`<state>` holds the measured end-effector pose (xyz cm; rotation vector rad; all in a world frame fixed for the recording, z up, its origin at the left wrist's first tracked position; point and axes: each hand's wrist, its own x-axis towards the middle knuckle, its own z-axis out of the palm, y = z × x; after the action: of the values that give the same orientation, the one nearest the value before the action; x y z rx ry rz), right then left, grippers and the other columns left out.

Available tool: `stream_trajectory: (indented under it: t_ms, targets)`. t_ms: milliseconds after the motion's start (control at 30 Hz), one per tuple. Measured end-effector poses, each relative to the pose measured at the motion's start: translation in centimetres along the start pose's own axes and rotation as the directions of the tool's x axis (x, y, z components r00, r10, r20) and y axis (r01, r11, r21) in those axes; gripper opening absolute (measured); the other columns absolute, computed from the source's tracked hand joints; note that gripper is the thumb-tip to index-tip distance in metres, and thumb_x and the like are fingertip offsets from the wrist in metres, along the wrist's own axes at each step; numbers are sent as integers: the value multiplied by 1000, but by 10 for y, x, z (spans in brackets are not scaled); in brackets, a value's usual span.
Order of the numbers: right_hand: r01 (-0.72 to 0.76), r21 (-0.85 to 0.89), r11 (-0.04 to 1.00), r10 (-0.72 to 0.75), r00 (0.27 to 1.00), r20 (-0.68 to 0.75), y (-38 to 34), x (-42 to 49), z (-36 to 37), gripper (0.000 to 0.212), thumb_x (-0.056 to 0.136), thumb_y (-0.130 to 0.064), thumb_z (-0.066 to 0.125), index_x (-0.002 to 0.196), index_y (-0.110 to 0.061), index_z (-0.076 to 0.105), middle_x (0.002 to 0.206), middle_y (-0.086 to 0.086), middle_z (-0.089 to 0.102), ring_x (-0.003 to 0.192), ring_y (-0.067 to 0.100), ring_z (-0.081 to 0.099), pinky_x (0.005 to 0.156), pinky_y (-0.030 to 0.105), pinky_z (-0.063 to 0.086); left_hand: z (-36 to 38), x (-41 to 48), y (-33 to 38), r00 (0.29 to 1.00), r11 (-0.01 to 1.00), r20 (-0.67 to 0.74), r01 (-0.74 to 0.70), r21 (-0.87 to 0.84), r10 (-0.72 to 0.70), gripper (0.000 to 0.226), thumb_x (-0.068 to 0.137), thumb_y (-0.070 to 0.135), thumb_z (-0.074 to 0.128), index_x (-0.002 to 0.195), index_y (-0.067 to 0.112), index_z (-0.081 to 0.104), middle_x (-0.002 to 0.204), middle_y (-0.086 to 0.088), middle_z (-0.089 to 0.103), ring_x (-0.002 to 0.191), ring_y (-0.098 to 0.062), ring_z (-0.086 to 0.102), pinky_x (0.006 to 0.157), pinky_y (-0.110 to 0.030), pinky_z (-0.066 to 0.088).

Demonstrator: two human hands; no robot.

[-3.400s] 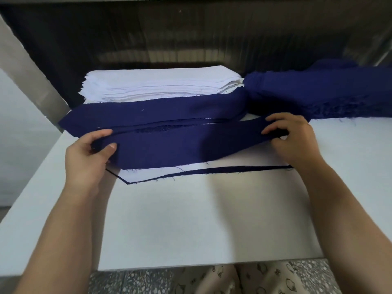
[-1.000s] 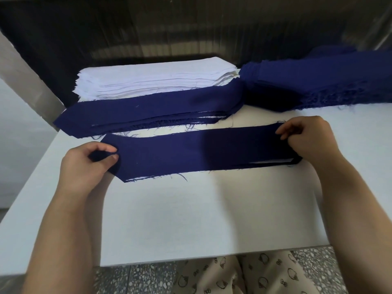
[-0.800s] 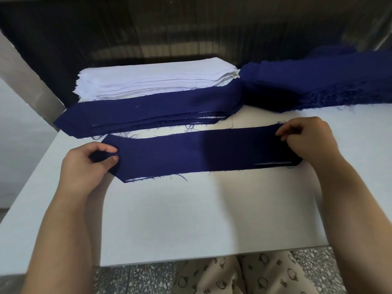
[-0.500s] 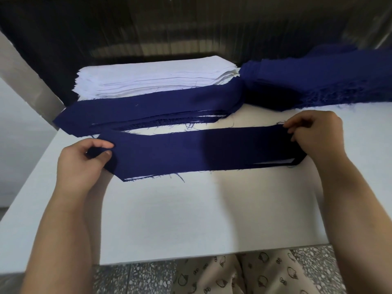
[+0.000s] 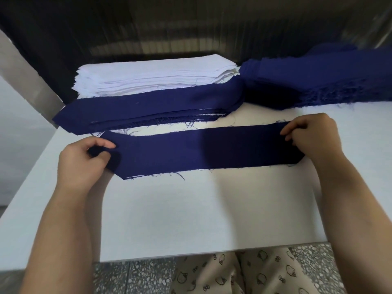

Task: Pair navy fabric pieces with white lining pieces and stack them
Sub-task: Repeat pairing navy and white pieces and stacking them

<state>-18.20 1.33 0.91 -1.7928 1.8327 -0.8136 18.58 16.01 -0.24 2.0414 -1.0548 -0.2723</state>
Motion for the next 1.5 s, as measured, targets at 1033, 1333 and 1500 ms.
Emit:
stream_trajectory:
  t_ms: [1033,1333,1500]
  targets:
    - [-148,-411,899,130,989,-71,4,5,13,58,86,-33,55,138,-19,34,134,18,41,123,40,31,98,49,26,16,-9,15,993,983,-87,-61,171,76,47,82,16,65,126,28,56,120,-3,58,105,-22,54,90,-32,41]
    - [87,-234,968,-93,996,-16,-2,2,17,48,84,-9,57,130,-14,43,118,18,58,109,40,48,88,42,35,30,-20,19,923,941,-196,-339,-3,332,62,73,-17,49,124,16,60,135,-11,23,95,28,36,74,-5,40]
    - [203,-136,970,-207,978,-11,-10,-3,21,45,83,-2,56,126,-16,51,113,13,62,99,32,54,75,30,35,34,-19,16,922,929,-113,-369,39,371,48,78,-15,49,112,12,68,121,0,43,99,8,41,80,0,33]
